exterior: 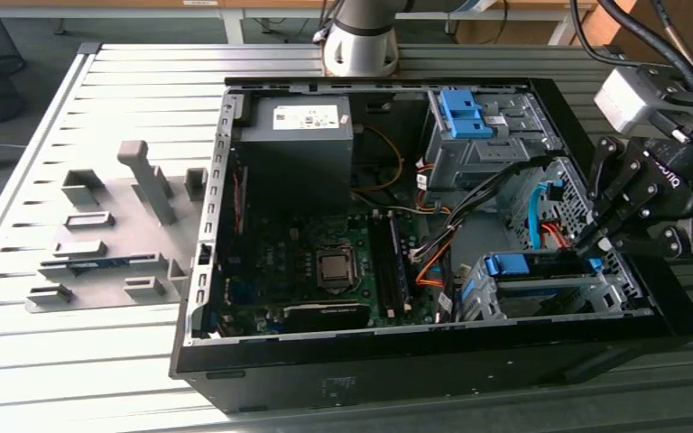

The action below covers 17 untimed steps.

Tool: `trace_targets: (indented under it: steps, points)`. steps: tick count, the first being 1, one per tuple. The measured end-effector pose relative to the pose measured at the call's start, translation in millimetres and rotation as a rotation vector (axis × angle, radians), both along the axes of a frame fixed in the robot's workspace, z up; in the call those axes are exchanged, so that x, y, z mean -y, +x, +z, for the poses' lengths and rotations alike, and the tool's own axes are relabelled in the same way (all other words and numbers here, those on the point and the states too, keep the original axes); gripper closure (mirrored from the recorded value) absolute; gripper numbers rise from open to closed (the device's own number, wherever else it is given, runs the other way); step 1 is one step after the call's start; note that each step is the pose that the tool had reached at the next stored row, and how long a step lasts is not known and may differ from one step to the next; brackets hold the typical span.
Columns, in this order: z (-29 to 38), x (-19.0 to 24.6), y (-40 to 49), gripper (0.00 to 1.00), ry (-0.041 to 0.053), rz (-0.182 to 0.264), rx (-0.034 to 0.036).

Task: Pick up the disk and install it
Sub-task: 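Insert the first disk wire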

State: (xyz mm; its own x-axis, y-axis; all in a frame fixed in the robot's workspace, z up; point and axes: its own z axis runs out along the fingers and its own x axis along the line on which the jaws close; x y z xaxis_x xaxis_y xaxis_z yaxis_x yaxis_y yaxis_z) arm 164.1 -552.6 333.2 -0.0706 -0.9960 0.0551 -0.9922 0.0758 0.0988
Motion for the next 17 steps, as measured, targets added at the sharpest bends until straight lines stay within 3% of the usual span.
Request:
trace_targets:
  steps: [10,17]
  points:
    - [0.0,0.3,0.1,0.84,0.0024,0.0,0.0003]
    - [0.0,0.3,-1.1,0.84,0.0033,0.0,0.0042]
